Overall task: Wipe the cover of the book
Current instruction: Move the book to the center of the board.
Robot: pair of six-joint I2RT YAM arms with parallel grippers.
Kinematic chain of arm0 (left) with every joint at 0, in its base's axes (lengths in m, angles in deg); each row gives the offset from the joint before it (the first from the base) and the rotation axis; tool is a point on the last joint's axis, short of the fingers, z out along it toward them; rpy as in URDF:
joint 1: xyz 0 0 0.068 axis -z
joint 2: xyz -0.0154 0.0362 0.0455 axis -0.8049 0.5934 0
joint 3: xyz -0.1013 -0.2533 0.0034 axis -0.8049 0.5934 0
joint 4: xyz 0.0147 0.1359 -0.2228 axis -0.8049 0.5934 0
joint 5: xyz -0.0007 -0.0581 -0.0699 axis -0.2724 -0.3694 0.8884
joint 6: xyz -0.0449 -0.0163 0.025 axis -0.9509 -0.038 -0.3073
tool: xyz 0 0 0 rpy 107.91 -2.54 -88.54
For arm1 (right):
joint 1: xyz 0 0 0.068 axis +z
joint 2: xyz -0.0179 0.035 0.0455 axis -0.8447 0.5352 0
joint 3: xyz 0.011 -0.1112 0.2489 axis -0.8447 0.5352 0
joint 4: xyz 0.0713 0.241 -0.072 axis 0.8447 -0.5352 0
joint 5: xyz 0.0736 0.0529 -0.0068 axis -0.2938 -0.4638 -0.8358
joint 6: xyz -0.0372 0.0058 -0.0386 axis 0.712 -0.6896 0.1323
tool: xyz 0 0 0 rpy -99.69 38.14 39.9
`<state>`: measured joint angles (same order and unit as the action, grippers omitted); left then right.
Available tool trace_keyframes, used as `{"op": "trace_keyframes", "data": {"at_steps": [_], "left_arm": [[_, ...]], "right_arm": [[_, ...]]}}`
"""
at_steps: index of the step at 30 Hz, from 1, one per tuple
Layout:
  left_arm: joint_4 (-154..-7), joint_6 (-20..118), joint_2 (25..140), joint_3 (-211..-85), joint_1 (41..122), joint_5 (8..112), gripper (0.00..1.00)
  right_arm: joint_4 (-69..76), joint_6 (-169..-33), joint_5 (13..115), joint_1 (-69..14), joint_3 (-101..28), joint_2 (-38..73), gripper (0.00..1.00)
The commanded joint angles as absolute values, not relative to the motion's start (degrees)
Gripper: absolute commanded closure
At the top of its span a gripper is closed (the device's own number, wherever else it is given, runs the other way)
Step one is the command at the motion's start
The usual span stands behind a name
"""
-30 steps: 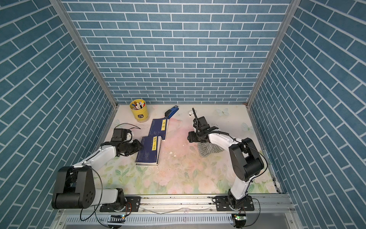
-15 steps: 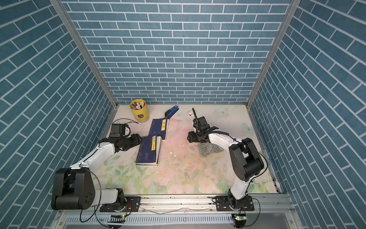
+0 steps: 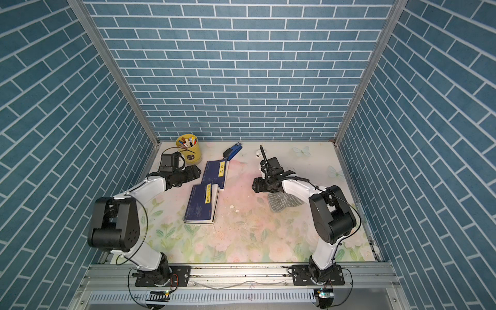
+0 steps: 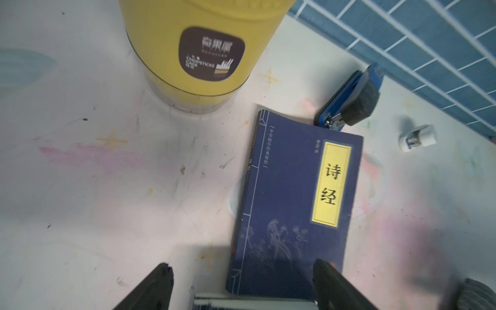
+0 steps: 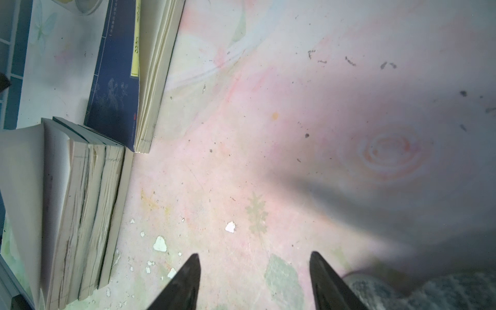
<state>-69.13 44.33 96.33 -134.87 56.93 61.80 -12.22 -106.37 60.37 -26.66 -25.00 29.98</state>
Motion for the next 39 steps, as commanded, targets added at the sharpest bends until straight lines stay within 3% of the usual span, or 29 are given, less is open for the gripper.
{"op": "trace_keyframes", "data": {"at_steps": [1,13,28,39], "left_arm": [[-70.5,47.6,101.6,-138.7,58.2,63.0,0.13],[-68.8,50.0,114.2,-147.8,61.1,66.7,0.18],[-63.2,55.6,120.5,-156.0,66.0,66.8,0.35],[-62.5,55.0,122.9,-158.8,69.7,69.2,0.37]], "right_arm": [[-13.7,-104.2,60.7,-26.9,-26.6,28.5,0.35],[-14.0,-103.6,63.0,-26.8,-24.9,26.1,0.35],[-13.5,-103.3,63.3,-27.0,-28.3,28.2,0.35],[-14.5,-104.0,63.6,-27.0,-31.8,32.6,0.35]]}}
